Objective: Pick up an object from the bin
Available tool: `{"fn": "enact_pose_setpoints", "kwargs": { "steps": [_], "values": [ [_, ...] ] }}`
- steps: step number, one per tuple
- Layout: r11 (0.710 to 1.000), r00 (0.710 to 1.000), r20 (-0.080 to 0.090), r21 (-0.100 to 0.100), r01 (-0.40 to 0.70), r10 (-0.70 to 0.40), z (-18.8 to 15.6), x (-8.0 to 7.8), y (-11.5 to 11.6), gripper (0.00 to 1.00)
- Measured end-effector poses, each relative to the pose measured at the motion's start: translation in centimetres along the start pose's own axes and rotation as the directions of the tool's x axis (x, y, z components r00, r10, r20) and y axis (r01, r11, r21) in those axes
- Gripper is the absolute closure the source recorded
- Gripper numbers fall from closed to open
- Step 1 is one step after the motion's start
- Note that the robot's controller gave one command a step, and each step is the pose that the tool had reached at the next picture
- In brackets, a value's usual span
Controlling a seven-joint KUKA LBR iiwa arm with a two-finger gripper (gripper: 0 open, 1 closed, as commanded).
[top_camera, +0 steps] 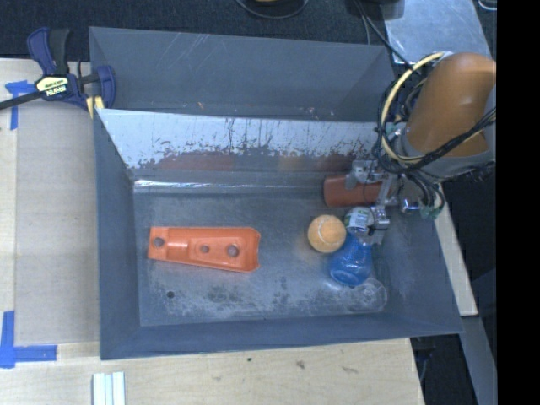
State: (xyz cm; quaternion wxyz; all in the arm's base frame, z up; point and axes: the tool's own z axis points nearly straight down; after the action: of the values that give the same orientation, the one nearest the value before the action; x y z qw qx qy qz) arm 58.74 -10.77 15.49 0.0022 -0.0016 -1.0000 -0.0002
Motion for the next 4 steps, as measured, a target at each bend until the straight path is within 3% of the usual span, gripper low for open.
{"fn": "enact_pose_setpoints", "kwargs": {
  "steps": [1, 2, 3, 4],
  "values": [
    [1.000, 1.000, 0.009, 0.001, 0.002, -0.003, -0.5, -0.2, 0.0, 0.00],
    [0.929, 0.929, 0.005, 0.000, 0.371, -0.371, 6.7, -1.1, 4.0, 0.00],
    [0.882, 0.882, 0.010, 0.007, 0.471, -0.471, 8.5, 0.8, 4.2, 1.00],
    [0.882, 0.882, 0.010, 0.006, 0.472, -0.472, 8.5, 0.8, 4.2, 1.00]
  ]
}}
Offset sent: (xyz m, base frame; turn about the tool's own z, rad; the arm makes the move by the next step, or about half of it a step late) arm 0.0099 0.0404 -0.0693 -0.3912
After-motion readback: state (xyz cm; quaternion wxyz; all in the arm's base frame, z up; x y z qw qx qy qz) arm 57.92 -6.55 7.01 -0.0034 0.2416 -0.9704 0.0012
